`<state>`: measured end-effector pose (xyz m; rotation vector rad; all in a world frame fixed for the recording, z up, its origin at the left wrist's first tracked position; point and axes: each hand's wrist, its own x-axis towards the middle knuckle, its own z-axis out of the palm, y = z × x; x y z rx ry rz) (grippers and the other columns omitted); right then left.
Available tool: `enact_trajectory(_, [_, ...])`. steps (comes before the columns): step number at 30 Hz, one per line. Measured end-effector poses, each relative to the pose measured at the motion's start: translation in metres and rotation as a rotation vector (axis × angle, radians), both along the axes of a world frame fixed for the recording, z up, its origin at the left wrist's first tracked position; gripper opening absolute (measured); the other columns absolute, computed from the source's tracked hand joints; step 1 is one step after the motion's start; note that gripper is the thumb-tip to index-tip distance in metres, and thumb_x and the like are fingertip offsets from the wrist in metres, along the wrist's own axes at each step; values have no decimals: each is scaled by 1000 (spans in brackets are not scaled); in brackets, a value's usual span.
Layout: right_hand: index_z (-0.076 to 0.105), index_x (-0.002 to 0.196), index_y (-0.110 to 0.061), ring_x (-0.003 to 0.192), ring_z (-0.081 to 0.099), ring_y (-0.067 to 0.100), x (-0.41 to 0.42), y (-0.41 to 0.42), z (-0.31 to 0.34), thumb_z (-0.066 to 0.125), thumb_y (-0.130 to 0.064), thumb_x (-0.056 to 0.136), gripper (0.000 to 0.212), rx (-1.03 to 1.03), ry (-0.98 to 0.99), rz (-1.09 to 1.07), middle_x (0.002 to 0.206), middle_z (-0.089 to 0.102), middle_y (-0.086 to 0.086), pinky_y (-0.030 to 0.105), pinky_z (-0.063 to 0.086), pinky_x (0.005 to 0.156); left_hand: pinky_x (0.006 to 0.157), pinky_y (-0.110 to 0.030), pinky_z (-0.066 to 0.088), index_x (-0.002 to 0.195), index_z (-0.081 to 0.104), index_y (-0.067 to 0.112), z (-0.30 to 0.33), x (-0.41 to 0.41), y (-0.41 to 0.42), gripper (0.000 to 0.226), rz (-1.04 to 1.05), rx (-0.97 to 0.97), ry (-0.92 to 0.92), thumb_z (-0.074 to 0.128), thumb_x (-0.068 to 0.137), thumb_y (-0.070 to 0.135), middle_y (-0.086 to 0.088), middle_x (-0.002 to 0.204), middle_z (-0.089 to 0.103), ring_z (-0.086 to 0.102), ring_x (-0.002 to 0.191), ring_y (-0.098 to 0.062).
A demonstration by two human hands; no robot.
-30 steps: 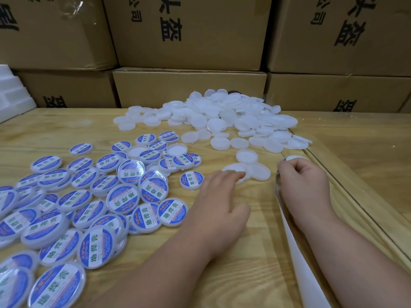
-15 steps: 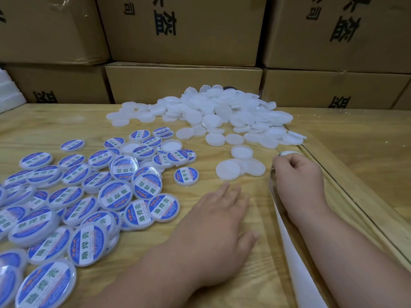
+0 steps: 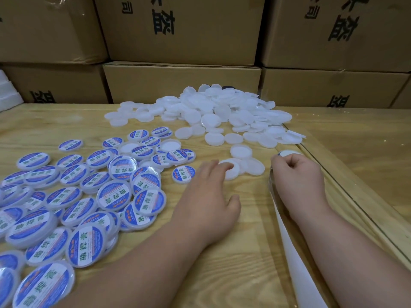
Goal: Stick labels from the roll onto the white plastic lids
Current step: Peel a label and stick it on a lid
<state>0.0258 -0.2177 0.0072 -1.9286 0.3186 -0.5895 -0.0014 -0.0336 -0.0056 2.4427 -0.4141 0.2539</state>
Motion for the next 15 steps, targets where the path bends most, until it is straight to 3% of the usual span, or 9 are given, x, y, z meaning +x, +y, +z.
enact_trajectory(3, [43, 63, -11, 43, 34, 10, 1, 0, -2, 61, -40, 85, 40, -81, 52, -19, 48, 39, -8, 29, 32, 50, 125, -36, 14, 156, 23, 34, -4, 21, -13, 72, 5, 51, -26, 58, 92, 41, 4, 168, 11, 4, 156, -15])
enact_trajectory(6, [50, 67, -9, 50, 47, 15, 1, 1, -2, 63, -50, 83, 46, -152, 100, -26, 55, 55, 6, 29, 38, 51, 124, -44, 18, 158, 19, 32, -4, 41, -19, 73, 61, 87, 17, 54, 95, 46, 1, 167, 20, 11, 155, -22])
enact_trajectory(10, [61, 67, -12, 50, 52, 15, 0, 1, 0, 67, -46, 80, 37, -216, 146, -4, 59, 62, 4, 27, 40, 50, 115, -40, 32, 153, 34, 30, -6, 49, -21, 61, 112, 91, -20, 53, 97, 45, 1, 147, 49, 38, 139, -24])
enact_trajectory(15, [57, 72, -6, 51, 45, 23, -3, 4, -1, 60, -28, 78, 23, -234, 185, 63, 53, 52, 6, 29, 37, 51, 105, -33, 35, 145, 40, 37, -9, 40, -17, 62, 126, -72, -67, 69, 89, 40, 5, 134, 44, 38, 128, -19])
